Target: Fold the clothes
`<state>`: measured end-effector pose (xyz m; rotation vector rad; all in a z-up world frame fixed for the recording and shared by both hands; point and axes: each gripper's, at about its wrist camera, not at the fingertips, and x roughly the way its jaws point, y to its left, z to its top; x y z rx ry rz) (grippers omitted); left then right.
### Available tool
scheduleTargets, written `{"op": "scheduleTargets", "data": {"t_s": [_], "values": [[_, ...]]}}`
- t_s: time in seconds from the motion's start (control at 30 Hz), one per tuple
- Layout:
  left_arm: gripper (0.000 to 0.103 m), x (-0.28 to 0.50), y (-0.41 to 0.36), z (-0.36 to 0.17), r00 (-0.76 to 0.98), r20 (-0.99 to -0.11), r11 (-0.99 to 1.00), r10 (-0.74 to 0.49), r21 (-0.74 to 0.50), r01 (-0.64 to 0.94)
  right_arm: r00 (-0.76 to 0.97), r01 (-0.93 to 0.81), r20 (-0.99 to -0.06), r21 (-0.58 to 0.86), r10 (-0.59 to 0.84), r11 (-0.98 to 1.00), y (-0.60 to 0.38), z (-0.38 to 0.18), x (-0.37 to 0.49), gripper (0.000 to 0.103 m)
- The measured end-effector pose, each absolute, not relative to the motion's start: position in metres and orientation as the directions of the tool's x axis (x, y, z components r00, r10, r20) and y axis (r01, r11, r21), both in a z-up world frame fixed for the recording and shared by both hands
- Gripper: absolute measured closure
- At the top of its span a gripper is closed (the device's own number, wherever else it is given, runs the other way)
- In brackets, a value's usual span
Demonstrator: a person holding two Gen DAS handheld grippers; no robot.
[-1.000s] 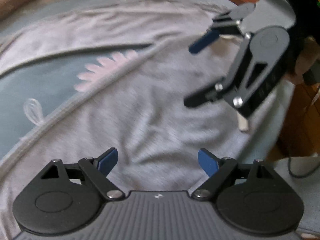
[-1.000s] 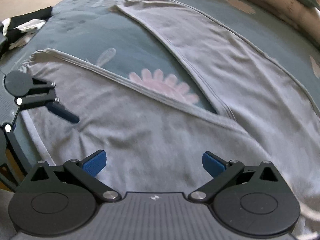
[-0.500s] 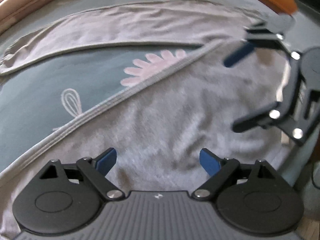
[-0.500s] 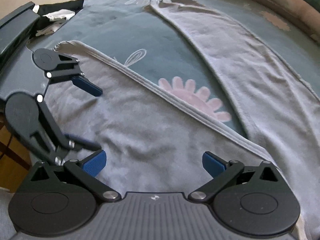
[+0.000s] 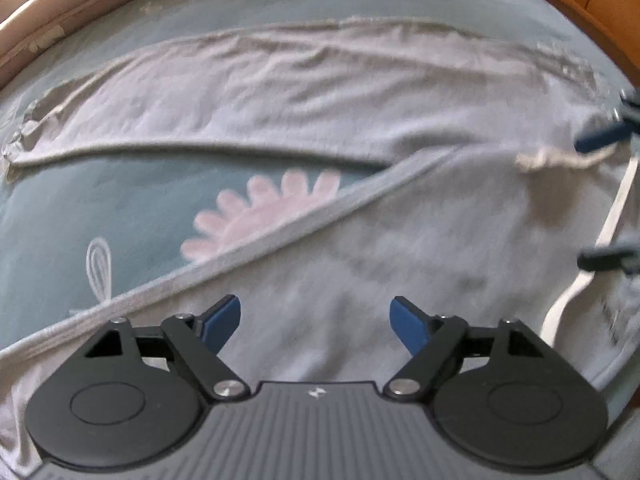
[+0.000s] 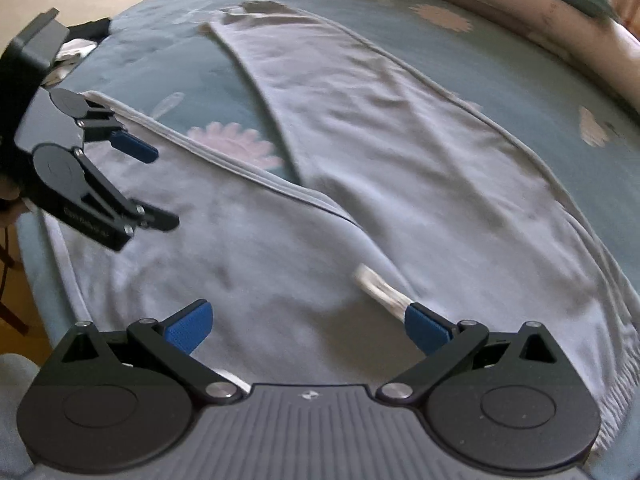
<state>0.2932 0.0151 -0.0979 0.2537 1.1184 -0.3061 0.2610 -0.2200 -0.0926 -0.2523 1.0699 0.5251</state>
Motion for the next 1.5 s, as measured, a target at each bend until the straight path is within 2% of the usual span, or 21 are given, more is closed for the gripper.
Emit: {"op": "scheduleTargets", "data": {"t_s": [0.2,0.4,0.57,0.8,0.9,1.17,1.3,1.47,1.5], "values": [[0.022,0.351,0.039,-0.076,0.457,-0.884,0.973,-0.098,0.012,0.231,0.381,-0.512,-0.873,0.076,0.306,0.856,-0.245,-0.088,0.257,0.0],[0.022,0.441,0.11,-0.051,0.516,-0.848,0.991,-0.119,-0.136,0.005,0.383,-0.496,-0.866,0.1,0.321,0.863,-0.243,-0.089,0.265,0.0],[0.021,0.519,0.165,-0.041,0.54,-0.832,0.976,-0.128,-0.202,-0.08,0.381,-0.458,-0.865,0.13,0.326,0.879,-0.231,-0.091,0.278,0.0],[0.021,0.603,0.224,-0.076,0.51,-0.846,0.921,-0.156,-0.311,-0.234,0.403,-0.381,-0.862,0.147,0.307,0.913,-0.197,-0.094,0.303,0.0],[0.021,0.621,0.242,-0.095,0.498,-0.837,0.865,-0.228,-0.409,-0.292,0.403,-0.349,-0.86,0.171,0.312,0.922,-0.181,-0.096,0.315,0.0],[0.021,0.637,0.242,-0.113,0.49,-0.799,0.814,-0.348,-0.517,-0.264,0.398,-0.358,-0.852,0.196,0.339,0.913,-0.141,-0.103,0.338,0.0],[0.021,0.642,0.245,-0.122,0.489,-0.819,0.842,-0.301,-0.469,-0.267,0.383,-0.385,-0.856,0.194,0.347,0.903,-0.131,-0.105,0.346,0.0],[0.021,0.643,0.266,-0.128,0.498,-0.817,0.831,-0.291,-0.473,-0.291,0.391,-0.392,-0.855,0.181,0.342,0.902,-0.13,-0.108,0.359,0.0],[0.021,0.643,0.269,-0.126,0.498,-0.829,0.852,-0.254,-0.436,-0.291,0.394,-0.388,-0.855,0.179,0.338,0.904,-0.13,-0.108,0.362,0.0]]}}
